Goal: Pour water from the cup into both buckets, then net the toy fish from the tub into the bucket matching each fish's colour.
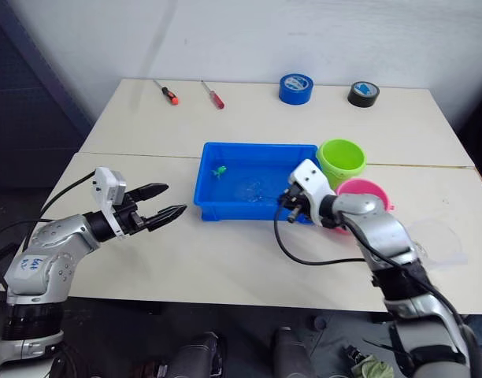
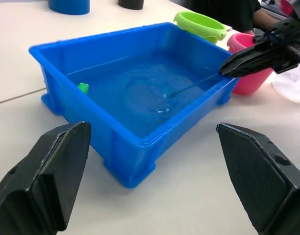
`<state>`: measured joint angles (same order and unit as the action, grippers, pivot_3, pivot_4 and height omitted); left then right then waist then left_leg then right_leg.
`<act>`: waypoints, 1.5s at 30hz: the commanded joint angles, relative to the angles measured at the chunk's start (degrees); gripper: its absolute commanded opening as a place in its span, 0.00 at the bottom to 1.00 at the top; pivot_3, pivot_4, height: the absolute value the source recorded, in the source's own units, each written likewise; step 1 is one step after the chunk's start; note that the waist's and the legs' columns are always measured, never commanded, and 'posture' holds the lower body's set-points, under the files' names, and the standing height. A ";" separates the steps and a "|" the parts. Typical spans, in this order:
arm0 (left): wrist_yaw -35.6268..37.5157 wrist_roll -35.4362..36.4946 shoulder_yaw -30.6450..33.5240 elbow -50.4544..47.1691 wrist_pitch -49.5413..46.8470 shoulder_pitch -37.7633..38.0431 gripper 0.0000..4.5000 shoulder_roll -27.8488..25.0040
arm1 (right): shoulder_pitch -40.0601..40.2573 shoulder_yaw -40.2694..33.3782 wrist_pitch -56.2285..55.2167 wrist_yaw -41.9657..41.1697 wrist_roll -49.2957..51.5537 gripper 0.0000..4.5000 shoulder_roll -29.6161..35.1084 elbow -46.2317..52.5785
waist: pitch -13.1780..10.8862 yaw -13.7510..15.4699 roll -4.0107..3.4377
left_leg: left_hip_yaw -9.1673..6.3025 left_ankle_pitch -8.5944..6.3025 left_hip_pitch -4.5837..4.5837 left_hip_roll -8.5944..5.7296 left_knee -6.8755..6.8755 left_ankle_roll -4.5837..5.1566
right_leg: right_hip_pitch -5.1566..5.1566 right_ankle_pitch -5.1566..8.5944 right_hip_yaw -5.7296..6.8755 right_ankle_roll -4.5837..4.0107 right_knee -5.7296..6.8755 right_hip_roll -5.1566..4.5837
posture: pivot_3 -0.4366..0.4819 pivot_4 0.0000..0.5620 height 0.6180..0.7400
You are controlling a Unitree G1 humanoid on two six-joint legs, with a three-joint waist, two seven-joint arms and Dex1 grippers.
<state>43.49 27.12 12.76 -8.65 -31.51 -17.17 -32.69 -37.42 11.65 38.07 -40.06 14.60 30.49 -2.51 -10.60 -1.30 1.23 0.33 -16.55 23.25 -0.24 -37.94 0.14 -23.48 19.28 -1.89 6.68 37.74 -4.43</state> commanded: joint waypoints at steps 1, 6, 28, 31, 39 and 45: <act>-1.09 1.48 1.83 -2.53 -0.38 0.58 0.99 -0.71 | -3.92 1.10 -4.66 1.32 -3.37 0.00 -3.45 -7.12 | 0.00 -0.31 0.00 | 0.00 0.03 -0.01 0.00 0.00 -0.06 | 0.00 0.00 0.01 0.00 0.02 0.00 | 0.48 0.27 1.00; -2.01 1.92 2.82 -2.98 -0.74 1.49 0.99 -1.24 | -10.15 1.29 -8.60 3.11 -6.49 0.00 -9.18 -16.75 | 0.00 -0.49 0.00 | 0.03 0.14 0.01 -0.01 0.02 -0.27 | -0.04 0.00 0.06 0.00 0.02 0.00 | 0.48 0.27 1.00; 8.08 5.15 -5.73 3.85 -2.89 -10.65 0.99 -0.47 | 5.85 -16.57 6.10 0.98 5.90 0.00 0.14 19.90 | 0.00 -0.18 0.00 | -0.02 0.08 0.06 -0.04 0.09 -0.26 | -0.04 0.00 0.07 0.00 -0.01 -0.03 | 0.48 0.27 1.00; 11.15 4.78 -8.96 5.44 -2.69 -13.78 0.99 0.45 | 9.47 -23.25 9.34 2.22 8.68 0.00 3.42 25.93 | 0.00 -0.12 0.00 | -0.01 0.08 0.06 -0.03 0.10 -0.26 | 0.00 0.00 0.04 0.00 -0.03 -0.02 | 0.48 0.27 1.00; 16.53 1.77 -14.75 12.91 2.29 -20.72 0.99 4.04 | 15.06 -37.15 13.70 6.62 9.89 0.00 11.81 31.28 | 0.00 -0.20 0.00 | 0.07 -0.07 0.04 -0.01 0.12 0.05 | 0.00 0.00 0.01 0.00 -0.11 0.05 | 0.48 0.27 1.00; 17.08 1.68 -15.49 13.57 2.88 -23.21 0.99 6.51 | 21.91 -31.50 -2.75 6.12 -4.74 0.00 24.31 24.30 | 0.00 0.00 0.00 | 0.13 -0.06 0.04 -0.06 0.08 0.10 | 0.00 0.00 -0.03 0.01 -0.11 0.03 | 0.48 0.27 1.00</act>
<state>60.03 28.65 -2.81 5.97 -29.38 -39.70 -26.37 -16.61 -21.49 43.26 -33.40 15.88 51.54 23.50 -10.60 -1.30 1.23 0.51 -16.61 23.29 -0.32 -37.86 0.25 -23.48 19.28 -1.92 6.69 37.62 -4.41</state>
